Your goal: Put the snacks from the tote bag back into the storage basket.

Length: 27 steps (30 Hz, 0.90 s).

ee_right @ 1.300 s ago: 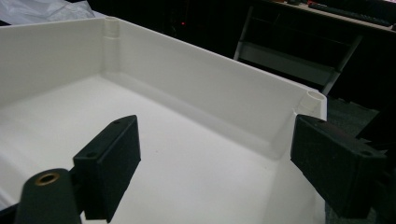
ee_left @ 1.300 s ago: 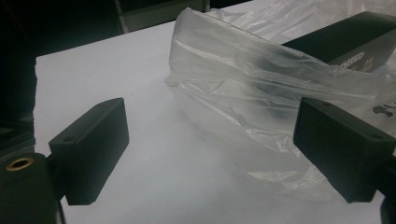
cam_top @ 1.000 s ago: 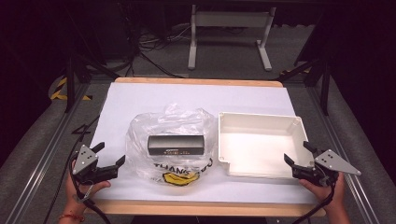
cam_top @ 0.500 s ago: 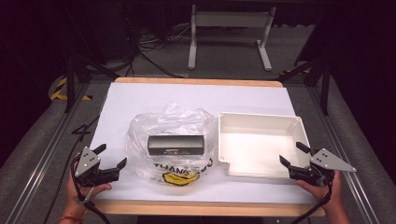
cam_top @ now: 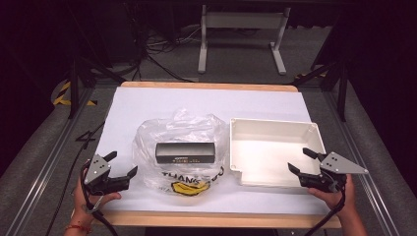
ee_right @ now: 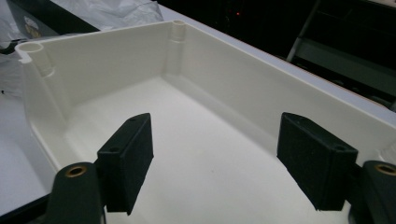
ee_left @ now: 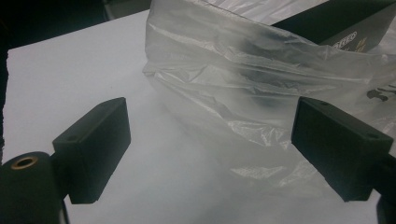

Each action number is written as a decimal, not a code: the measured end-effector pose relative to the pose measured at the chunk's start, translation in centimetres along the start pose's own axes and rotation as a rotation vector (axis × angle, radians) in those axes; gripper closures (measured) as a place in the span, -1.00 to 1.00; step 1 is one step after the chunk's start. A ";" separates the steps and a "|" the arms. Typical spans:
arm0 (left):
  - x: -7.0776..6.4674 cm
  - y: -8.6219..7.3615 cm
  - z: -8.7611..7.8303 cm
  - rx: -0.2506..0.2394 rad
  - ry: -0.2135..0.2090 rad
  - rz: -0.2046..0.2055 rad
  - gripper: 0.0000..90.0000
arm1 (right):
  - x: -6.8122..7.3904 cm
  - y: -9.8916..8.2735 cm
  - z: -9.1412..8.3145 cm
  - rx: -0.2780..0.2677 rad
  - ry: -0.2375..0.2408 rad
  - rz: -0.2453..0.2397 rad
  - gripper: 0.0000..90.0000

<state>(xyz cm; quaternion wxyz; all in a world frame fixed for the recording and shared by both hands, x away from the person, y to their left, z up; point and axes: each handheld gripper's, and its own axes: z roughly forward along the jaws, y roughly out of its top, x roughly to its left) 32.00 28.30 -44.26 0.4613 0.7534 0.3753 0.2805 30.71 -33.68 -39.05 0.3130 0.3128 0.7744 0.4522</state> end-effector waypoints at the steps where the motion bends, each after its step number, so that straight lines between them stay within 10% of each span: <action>1: 0.0 0.0 0.0 0.000 0.000 0.000 -0.72 | 0.1 0.2 0.2 -0.001 0.009 -0.003 -0.39; 27: -0.3 -0.4 -0.4 -0.002 -0.002 0.002 -0.72 | 2.0 3.7 4.3 -0.005 0.118 -0.081 -0.45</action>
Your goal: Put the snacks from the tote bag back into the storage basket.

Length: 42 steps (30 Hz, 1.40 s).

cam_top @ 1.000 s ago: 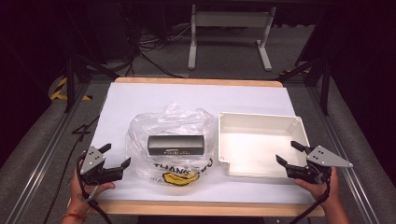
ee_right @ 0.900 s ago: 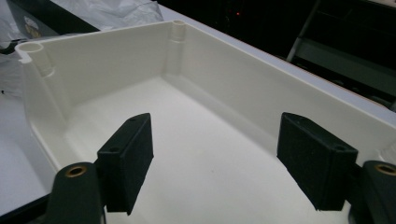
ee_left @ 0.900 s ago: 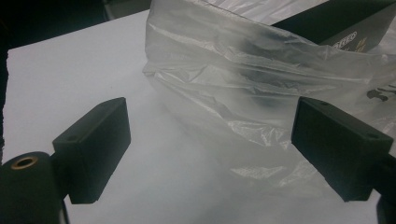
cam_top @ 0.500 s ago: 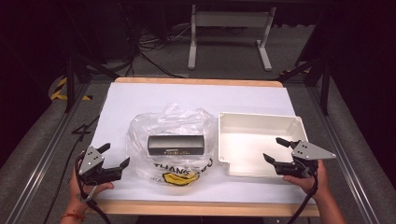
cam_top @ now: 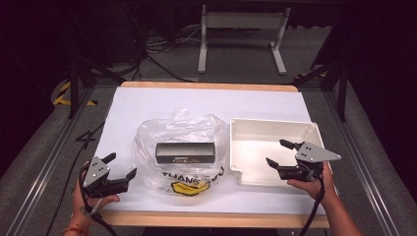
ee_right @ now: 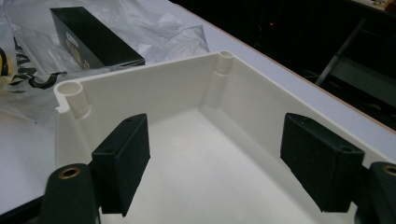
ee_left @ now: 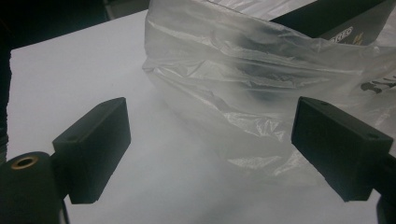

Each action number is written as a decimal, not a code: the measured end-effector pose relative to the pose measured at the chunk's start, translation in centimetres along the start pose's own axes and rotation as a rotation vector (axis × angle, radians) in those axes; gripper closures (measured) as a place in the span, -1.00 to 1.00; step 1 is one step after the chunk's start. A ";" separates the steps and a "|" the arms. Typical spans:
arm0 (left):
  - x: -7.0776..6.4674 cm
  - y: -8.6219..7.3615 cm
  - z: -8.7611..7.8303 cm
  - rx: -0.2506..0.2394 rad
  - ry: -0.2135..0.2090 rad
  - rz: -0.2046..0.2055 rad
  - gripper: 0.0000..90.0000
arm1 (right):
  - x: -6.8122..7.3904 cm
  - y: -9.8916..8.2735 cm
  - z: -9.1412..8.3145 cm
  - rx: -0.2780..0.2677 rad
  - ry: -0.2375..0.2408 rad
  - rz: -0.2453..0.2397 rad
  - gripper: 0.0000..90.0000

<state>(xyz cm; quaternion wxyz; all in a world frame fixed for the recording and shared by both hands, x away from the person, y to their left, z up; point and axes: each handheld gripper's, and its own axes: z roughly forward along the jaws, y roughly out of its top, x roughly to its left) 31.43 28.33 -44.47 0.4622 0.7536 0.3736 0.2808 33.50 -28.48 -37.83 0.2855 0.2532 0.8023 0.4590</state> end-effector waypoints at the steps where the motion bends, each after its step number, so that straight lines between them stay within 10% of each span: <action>1: 0.0 0.0 0.0 0.003 0.001 0.004 -0.72 | 0.0 0.2 0.2 0.000 0.007 -0.004 -0.44; 27: -0.2 -0.7 -1.0 0.023 0.019 -0.001 -0.72 | 2.3 7.3 8.8 0.152 0.325 -0.200 -0.33; 42: -0.5 -0.7 -0.7 0.035 0.011 0.008 -0.72 | 4.1 9.5 12.3 0.229 0.426 -0.305 -0.31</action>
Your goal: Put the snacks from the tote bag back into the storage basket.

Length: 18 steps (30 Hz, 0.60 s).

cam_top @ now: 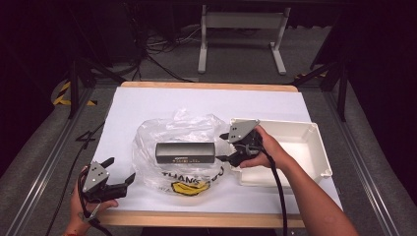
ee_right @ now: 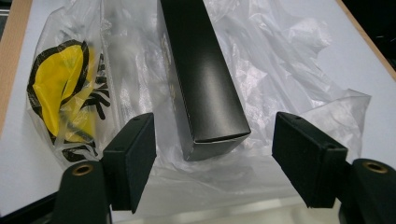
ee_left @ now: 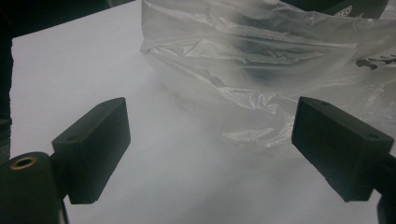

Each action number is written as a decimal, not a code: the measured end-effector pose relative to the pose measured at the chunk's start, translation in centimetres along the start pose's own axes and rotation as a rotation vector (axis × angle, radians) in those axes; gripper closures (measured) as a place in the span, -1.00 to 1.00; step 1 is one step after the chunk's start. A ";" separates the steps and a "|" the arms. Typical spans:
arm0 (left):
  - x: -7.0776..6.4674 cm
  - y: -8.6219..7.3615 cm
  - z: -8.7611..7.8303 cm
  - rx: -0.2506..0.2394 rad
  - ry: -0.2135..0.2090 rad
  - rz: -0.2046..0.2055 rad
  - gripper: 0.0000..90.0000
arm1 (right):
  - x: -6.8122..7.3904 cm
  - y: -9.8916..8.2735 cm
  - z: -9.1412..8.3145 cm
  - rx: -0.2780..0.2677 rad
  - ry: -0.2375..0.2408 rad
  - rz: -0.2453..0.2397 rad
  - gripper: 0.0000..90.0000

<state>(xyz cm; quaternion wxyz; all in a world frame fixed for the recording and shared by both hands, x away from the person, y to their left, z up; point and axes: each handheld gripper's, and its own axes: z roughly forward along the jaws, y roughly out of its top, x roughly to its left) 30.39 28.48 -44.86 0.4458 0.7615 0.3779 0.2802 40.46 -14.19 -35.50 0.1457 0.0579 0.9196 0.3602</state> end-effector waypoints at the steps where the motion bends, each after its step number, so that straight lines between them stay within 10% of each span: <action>1: 0.0 0.0 0.0 -0.001 -0.001 0.000 -0.72 | 0.0 0.1 0.2 0.004 0.006 -0.003 -0.31; 18: 0.0 0.1 0.1 0.000 -0.004 0.002 -0.72 | -0.1 2.2 3.1 0.080 0.076 -0.072 -0.28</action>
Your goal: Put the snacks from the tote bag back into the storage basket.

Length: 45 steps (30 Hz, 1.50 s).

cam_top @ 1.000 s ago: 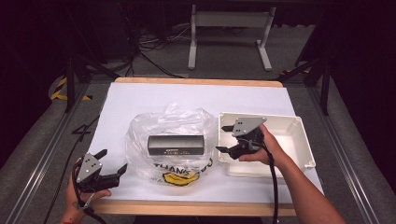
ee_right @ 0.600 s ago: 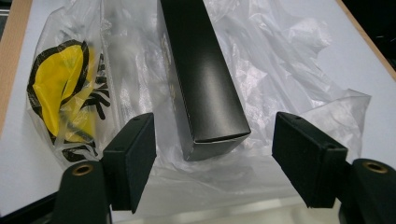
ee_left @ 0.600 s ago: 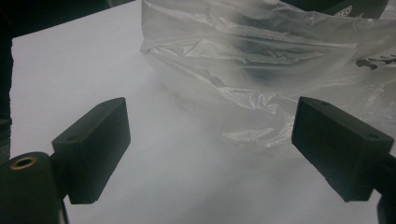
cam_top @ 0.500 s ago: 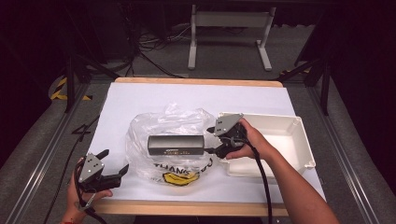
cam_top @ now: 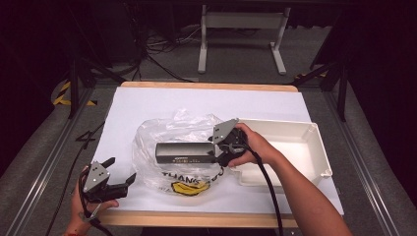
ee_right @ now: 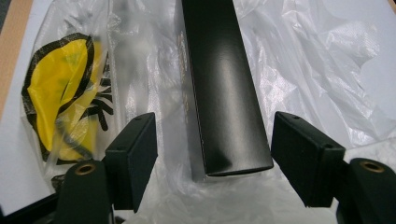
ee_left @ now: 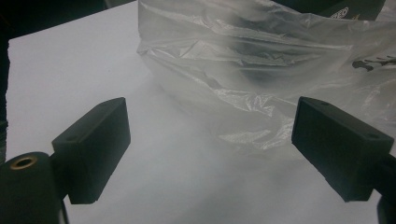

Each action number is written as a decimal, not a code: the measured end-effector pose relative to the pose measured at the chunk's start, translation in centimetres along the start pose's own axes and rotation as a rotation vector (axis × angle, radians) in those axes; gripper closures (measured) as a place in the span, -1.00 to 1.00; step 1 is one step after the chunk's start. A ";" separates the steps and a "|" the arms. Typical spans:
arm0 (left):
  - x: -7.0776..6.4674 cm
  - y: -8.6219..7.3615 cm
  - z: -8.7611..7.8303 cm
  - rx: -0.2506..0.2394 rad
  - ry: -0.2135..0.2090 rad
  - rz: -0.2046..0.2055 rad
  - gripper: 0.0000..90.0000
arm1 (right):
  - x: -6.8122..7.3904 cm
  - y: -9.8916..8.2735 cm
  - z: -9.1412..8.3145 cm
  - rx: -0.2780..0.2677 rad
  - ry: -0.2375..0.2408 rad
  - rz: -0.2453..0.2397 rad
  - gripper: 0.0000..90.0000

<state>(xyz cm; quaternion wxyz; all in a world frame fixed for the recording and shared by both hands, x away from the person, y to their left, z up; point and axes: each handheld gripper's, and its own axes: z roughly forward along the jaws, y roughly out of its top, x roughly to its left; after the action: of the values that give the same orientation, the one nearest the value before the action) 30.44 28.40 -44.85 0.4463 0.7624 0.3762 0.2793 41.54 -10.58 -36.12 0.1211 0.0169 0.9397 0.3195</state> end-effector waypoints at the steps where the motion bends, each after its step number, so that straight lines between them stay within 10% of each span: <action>1: 0.0 0.0 0.0 0.000 0.000 0.001 -0.72 | 0.0 0.1 0.1 0.001 0.004 -0.003 -0.28; 45: 0.2 -0.1 0.0 0.001 -0.016 0.003 -0.73 | -1.8 1.8 5.7 0.229 0.072 -0.022 -0.10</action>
<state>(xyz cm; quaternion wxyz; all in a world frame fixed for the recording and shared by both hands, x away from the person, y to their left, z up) 30.52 28.61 -44.90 0.4488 0.7653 0.3716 0.2735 44.58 -5.91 -39.00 0.0878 0.0090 0.9739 0.2091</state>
